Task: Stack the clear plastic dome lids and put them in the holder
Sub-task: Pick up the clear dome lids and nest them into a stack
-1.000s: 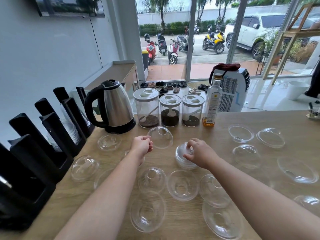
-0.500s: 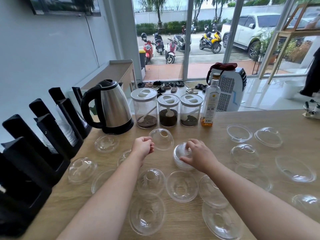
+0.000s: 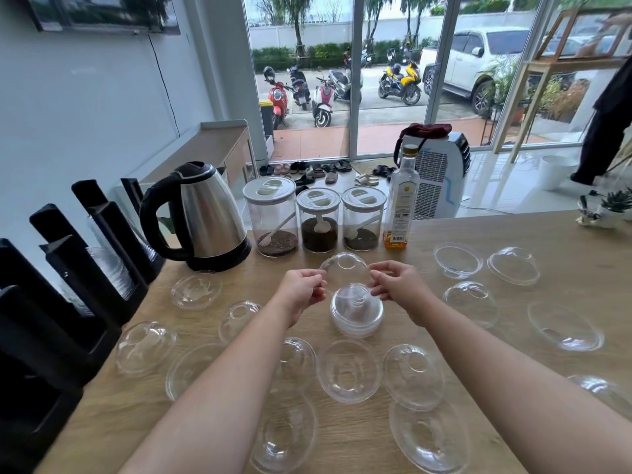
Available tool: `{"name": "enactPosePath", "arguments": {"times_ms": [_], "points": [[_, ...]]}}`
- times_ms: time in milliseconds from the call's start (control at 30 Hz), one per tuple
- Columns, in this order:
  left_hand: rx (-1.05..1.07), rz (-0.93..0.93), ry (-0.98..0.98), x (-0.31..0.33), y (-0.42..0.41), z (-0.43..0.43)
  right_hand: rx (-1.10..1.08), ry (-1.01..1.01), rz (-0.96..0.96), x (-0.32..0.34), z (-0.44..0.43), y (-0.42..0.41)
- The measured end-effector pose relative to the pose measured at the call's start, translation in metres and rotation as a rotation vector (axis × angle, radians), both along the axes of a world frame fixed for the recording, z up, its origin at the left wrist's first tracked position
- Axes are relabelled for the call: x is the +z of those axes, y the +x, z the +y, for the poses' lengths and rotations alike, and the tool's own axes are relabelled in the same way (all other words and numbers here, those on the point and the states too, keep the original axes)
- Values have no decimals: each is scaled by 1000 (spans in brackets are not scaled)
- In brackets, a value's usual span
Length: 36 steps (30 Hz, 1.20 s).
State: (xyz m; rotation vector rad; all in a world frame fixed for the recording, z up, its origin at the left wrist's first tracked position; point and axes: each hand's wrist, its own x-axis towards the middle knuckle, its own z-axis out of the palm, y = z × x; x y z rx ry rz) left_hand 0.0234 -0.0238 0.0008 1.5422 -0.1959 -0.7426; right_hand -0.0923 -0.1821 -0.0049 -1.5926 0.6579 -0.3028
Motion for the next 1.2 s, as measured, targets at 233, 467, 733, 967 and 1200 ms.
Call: {"name": "enactPosePath", "arguments": {"times_ms": [233,467,733,967,1200], "points": [[-33,-217,249,-21,-9,-17,-49,5,87,-18,-7,-8],[-115,-440,511,-45,-10,-23,-70,-73,147,-35,-6,-12],[-151,-449,546,-50,-17,-22,-16,-204,252,-54,-10,-14],[-155,-439,552,-48,-17,-20,-33,-149,234,-57,-9,-9],[-147,-446,555,-52,-15,-20,-31,-138,228,-62,-11,-11]]}}
